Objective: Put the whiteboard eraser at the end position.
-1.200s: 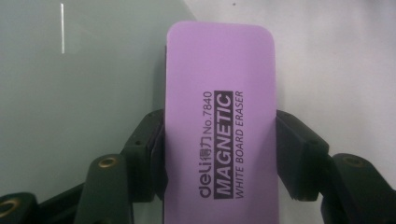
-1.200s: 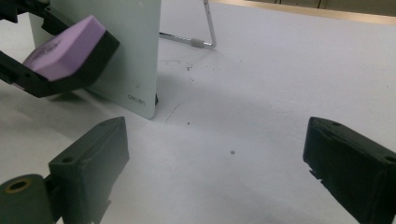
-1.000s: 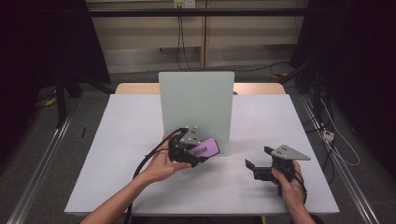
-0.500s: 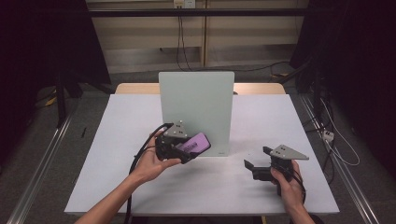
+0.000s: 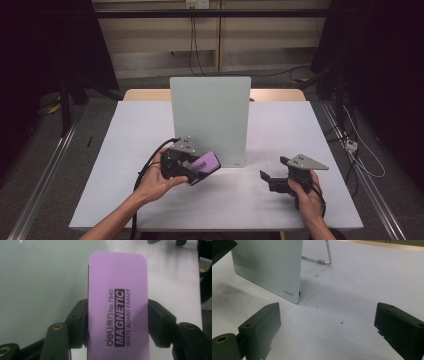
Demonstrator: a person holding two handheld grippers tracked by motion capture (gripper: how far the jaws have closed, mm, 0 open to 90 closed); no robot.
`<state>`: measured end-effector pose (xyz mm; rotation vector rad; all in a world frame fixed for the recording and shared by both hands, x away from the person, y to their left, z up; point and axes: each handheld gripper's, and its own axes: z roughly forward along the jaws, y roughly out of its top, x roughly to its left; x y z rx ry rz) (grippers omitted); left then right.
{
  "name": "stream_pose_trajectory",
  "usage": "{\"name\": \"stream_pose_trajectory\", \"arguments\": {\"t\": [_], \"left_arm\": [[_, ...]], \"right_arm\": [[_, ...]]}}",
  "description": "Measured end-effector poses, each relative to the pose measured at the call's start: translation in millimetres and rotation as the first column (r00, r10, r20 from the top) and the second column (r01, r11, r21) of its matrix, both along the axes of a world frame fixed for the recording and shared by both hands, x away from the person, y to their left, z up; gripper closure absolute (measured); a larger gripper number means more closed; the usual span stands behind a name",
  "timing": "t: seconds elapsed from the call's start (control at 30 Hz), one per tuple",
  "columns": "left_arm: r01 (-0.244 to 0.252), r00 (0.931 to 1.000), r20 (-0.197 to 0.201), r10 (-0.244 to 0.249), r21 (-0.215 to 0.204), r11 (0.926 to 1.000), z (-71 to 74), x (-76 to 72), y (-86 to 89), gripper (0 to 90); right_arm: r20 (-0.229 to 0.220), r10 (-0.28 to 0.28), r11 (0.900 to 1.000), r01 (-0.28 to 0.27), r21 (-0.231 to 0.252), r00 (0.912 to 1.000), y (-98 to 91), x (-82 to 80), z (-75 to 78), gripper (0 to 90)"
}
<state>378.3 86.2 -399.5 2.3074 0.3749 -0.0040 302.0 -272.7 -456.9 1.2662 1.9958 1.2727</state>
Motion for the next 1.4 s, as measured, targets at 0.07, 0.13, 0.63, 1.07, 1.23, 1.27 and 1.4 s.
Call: {"name": "stream_pose_trajectory", "arguments": {"t": [0.07, 0.13, 0.63, 1.07, 1.23, 1.27, 1.4], "left_arm": [[0.011, 0.9999, 0.008, -0.012, 0.024, 0.9996, 0.8, -3.0, -1.6, 40.6], [0.018, 0.9998, 0.009, -0.018, 0.036, 0.9992, 1.1, -5.5, -3.8, 40.6], [0.076, 0.9971, -0.011, -0.075, 0.118, 0.9901, -9.1, -18.1, -19.3, 40.7], [0.128, 0.9907, -0.064, -0.12, 0.134, 0.9828, -19.9, -24.8, -34.7, 40.6], [0.127, 0.9915, -0.05, -0.12, 0.182, 0.9751, -22.7, -30.4, -40.5, 40.6], [0.133, 0.9907, -0.052, -0.126, 0.185, 0.9737, -24.0, -31.2, -41.5, 40.6], [0.142, 0.9886, -0.073, -0.132, 0.168, 0.9755, -30.6, -30.2, -44.8, 40.6]], "right_arm": [[-0.001, 0.005, 1.0, -0.005, -0.002, 1.0, 1.1, -0.2, -0.2, 7.1], [0.002, 0.015, 0.9998, -0.015, -0.01, 0.9999, 0.7, 0.0, -0.7, 7.1], [0.003, 0.027, 0.9996, -0.027, 0.002, 0.9996, 0.4, -0.7, -0.9, 7.0], [0.004, 0.036, 0.9993, -0.036, -0.007, 0.9993, 2.4, 0.7, -0.9, 7.8], [0.009, 0.041, 0.9991, -0.041, -0.012, 0.9991, 4.7, -0.2, 0.1, 7.8], [0.01, 0.042, 0.9991, -0.042, -0.012, 0.9991, 5.2, -0.2, 0.4, 7.8], [0.006, 0.043, 0.999, -0.043, -0.011, 0.9991, 6.6, 0.1, 0.2, 7.8]]}}
